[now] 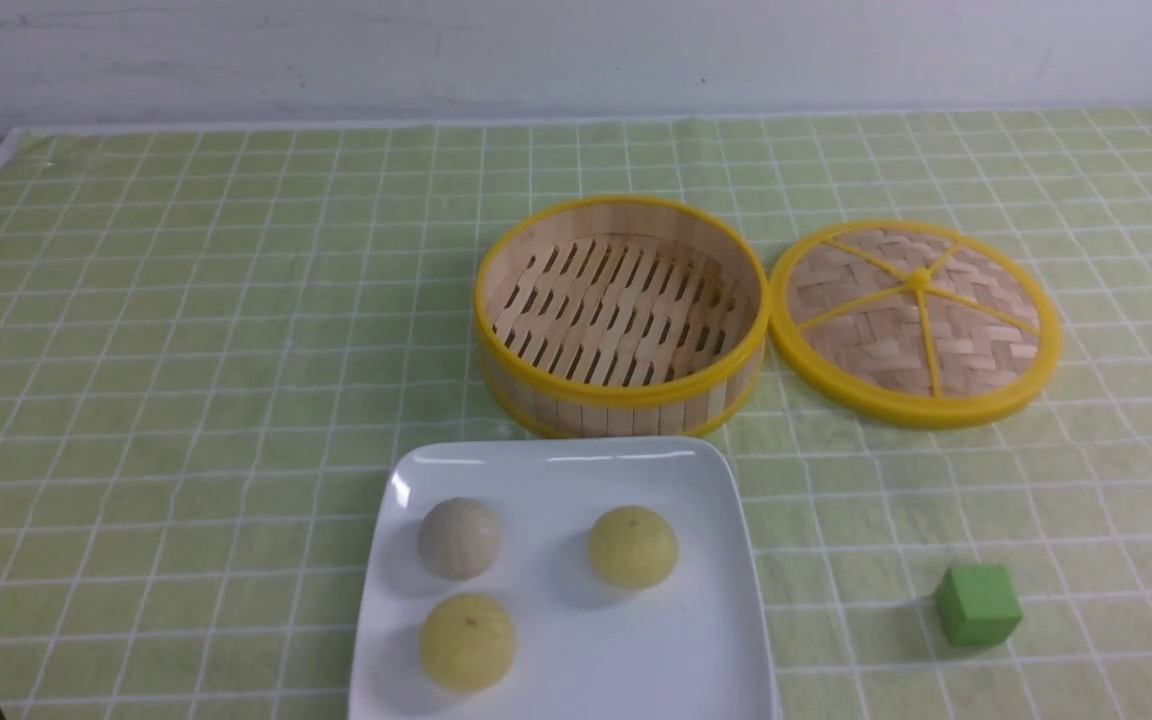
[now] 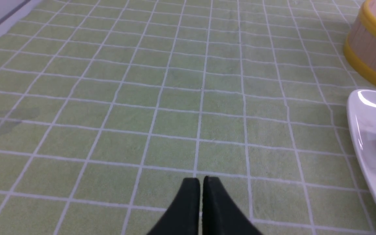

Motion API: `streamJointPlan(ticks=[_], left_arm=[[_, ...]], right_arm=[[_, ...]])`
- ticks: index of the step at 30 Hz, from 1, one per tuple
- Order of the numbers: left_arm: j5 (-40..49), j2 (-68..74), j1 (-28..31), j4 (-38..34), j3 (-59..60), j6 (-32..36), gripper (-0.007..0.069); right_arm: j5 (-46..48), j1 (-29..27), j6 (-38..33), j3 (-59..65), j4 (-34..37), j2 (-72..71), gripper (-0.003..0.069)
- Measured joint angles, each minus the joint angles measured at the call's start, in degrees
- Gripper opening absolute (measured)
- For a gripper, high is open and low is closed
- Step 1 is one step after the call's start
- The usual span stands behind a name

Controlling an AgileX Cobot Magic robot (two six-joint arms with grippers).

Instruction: Put the steamed buns into the plate on the green tablecloth.

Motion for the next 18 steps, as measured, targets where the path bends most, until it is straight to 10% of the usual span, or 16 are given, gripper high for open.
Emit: streamJointPlan(ticks=[18], left_arm=[[0.0,0.0,0.0,0.0,0.0,-0.01,0.0063]], right_arm=[[0.0,0.0,-0.04,0.0,0.0,0.0,0.0148]])
